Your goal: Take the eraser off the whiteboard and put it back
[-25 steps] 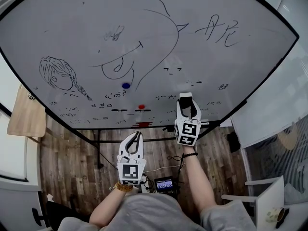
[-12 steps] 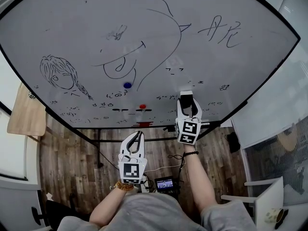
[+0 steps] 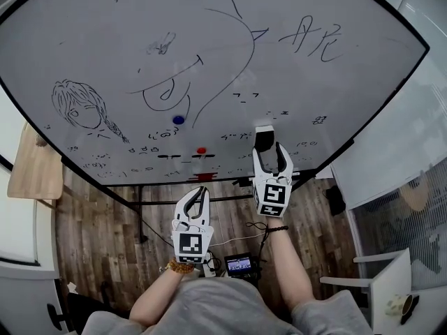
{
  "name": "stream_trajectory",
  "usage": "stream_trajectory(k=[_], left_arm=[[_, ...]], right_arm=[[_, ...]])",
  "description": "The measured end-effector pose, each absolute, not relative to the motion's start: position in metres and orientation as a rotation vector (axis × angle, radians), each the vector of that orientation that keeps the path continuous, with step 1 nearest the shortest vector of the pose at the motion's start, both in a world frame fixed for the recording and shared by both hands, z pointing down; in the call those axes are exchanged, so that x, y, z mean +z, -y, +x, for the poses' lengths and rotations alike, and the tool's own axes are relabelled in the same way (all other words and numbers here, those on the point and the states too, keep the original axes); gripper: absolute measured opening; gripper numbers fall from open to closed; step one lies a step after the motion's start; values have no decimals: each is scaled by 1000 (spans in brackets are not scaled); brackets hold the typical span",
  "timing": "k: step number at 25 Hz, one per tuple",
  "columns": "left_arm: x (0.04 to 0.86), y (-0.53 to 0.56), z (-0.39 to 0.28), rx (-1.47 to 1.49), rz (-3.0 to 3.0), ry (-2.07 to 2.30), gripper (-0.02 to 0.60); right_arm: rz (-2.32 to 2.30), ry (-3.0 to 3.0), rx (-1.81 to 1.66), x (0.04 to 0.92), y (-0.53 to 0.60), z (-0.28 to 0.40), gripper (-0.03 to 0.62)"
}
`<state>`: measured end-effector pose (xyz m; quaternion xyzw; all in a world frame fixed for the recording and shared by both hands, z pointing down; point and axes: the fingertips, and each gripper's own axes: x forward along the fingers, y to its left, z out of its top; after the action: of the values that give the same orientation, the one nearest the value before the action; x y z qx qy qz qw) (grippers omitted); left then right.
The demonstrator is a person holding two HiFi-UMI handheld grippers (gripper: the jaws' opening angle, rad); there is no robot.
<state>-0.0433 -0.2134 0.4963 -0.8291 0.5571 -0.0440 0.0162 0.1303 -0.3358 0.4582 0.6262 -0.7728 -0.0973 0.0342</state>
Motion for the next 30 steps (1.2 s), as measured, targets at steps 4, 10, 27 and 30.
stream_trajectory(k=[4, 10, 27, 30], left_arm=[[495, 212, -38, -131, -2589, -1712, 8], [492, 208, -34, -121, -2588, -1695, 8], [486, 170, -7, -117, -2606, -1636, 8], [489, 160, -1, -125, -2613, -1629, 8]], right_arm=[[1940, 2411, -289, 451, 312, 127, 278], [1955, 2465, -256, 444, 271, 124, 264], [1895, 2519, -203, 458, 169, 92, 132], [1891, 2520, -210, 457, 156, 89, 60]])
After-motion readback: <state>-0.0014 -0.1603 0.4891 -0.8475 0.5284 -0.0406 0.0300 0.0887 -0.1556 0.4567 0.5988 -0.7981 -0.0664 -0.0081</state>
